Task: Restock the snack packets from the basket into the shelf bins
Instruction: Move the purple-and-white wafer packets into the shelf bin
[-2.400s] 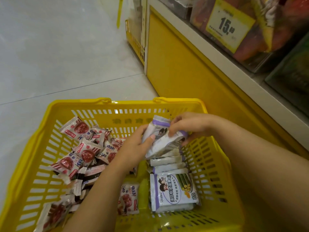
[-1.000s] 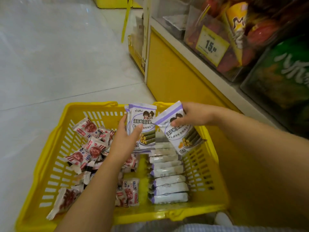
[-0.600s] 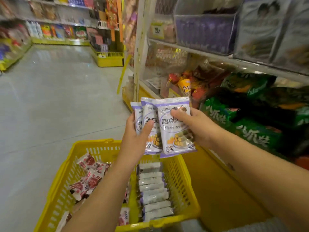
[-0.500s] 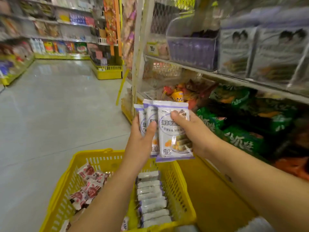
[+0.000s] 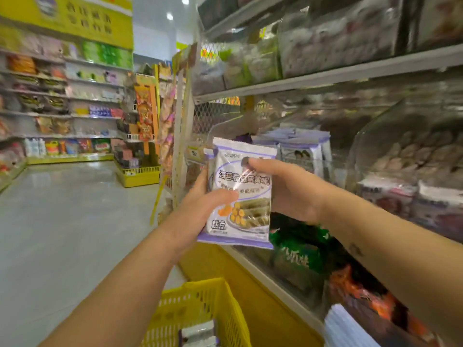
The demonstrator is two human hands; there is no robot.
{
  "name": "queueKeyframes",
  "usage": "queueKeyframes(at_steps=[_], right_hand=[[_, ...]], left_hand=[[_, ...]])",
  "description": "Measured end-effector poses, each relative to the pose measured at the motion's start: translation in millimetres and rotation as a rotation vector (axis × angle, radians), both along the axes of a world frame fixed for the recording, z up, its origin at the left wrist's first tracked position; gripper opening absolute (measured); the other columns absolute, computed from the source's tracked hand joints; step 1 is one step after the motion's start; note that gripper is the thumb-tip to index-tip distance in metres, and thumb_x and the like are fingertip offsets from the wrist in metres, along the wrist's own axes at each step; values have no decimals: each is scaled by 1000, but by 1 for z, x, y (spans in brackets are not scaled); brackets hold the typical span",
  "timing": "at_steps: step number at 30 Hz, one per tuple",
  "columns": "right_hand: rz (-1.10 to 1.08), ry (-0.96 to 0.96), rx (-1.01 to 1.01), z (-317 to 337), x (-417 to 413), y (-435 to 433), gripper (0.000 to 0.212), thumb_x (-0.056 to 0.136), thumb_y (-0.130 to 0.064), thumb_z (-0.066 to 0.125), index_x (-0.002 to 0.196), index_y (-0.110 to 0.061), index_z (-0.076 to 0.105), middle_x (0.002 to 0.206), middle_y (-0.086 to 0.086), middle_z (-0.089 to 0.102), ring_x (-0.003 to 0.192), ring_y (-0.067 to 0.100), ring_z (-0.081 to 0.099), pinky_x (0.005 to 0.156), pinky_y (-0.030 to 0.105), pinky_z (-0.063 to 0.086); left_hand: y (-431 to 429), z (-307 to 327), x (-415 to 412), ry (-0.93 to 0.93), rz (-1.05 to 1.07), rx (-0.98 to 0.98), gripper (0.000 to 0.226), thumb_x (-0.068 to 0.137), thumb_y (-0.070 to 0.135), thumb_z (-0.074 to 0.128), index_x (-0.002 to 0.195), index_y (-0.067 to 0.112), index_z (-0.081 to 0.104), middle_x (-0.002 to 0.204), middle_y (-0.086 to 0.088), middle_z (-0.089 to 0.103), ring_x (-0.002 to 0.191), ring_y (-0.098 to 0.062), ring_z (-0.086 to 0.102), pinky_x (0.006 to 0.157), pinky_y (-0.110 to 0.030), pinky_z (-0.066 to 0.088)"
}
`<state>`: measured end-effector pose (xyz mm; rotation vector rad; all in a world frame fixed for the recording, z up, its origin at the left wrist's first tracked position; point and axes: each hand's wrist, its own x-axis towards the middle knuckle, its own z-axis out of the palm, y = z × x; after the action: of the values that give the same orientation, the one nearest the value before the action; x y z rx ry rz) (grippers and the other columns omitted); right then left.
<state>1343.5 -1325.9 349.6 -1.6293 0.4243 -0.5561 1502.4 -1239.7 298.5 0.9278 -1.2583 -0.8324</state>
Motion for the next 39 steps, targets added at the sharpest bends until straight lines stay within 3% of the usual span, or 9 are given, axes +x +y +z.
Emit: queueKeyframes(at_steps=[5, 10, 13, 16, 19, 22, 25, 28, 39], right_hand=[[48, 149, -132, 65, -48, -7, 42, 72, -31, 74, 111, -18, 69, 117, 8, 67, 104, 20, 64, 87, 40, 55], [-66, 71, -484, 120, -78, -5, 28, 74, -20, 75, 100, -26, 71, 106, 4, 73, 94, 21, 71, 83, 41, 57], [-268, 30, -778, 143, -89, -9, 44, 69, -29, 80, 108, -39, 62, 109, 1, 71, 98, 22, 70, 86, 51, 55], [-483, 23, -1062, 158, -95, -20, 72, 61, -37, 81, 123, -29, 46, 108, -12, 67, 94, 3, 68, 82, 34, 58], [-590, 94, -1398, 161, -93, -36, 70, 65, -34, 79, 124, -27, 42, 100, -16, 64, 86, -1, 63, 70, 20, 53], [-688, 156, -1589, 156, -93, -57, 75, 66, -45, 72, 131, -29, 37, 107, -11, 55, 97, 10, 52, 75, 27, 48], [-723, 259, -1625, 145, -96, -76, 84, 63, -67, 57, 135, -31, 32, 118, -10, 50, 110, 13, 45, 84, 34, 49], [-726, 308, -1650, 135, -99, -96, 79, 71, -59, 63, 136, -27, 34, 128, -5, 50, 116, 16, 45, 88, 39, 50], [-732, 650, -1083, 123, -92, -157, 97, 56, -52, 80, 134, -26, 29, 101, -11, 62, 85, 8, 62, 68, 26, 54]], left_hand=[[-9, 46, -17, -66, -204, -45, 76, 65, 26, 71, 135, 32, 46, 124, -5, 66, 112, -30, 63, 95, -52, 47], [-31, 106, -38, -167, -266, -155, 61, 78, 14, 68, 130, 36, 45, 118, 1, 69, 104, -24, 67, 74, -34, 57], [-48, 137, -50, -373, -80, -249, 52, 84, 15, 71, 128, 31, 48, 109, 15, 70, 99, -6, 68, 73, -19, 54], [-71, 156, -63, -486, 164, -347, 41, 82, 17, 74, 114, 34, 54, 89, 24, 70, 78, 15, 61, 63, -4, 43], [-99, 166, -76, -457, 272, -406, 40, 82, 8, 73, 117, 20, 59, 91, 13, 67, 69, 15, 58, 61, -2, 41], [-123, 167, -84, -282, 116, -298, 36, 84, -6, 65, 117, 8, 59, 85, -5, 70, 67, 0, 65, 57, -15, 50], [-145, 160, -85, -184, 2, -205, 37, 84, -2, 68, 114, 20, 61, 105, -14, 70, 88, -18, 69, 71, -28, 58], [-168, 151, -79, -211, -65, -172, 37, 82, 1, 71, 110, 23, 63, 106, -18, 68, 96, -25, 67, 85, -43, 55], [-223, 133, -70, -559, 321, -118, 68, 83, 22, 73, 140, 33, 38, 100, 14, 57, 65, -4, 64, 58, -20, 50]])
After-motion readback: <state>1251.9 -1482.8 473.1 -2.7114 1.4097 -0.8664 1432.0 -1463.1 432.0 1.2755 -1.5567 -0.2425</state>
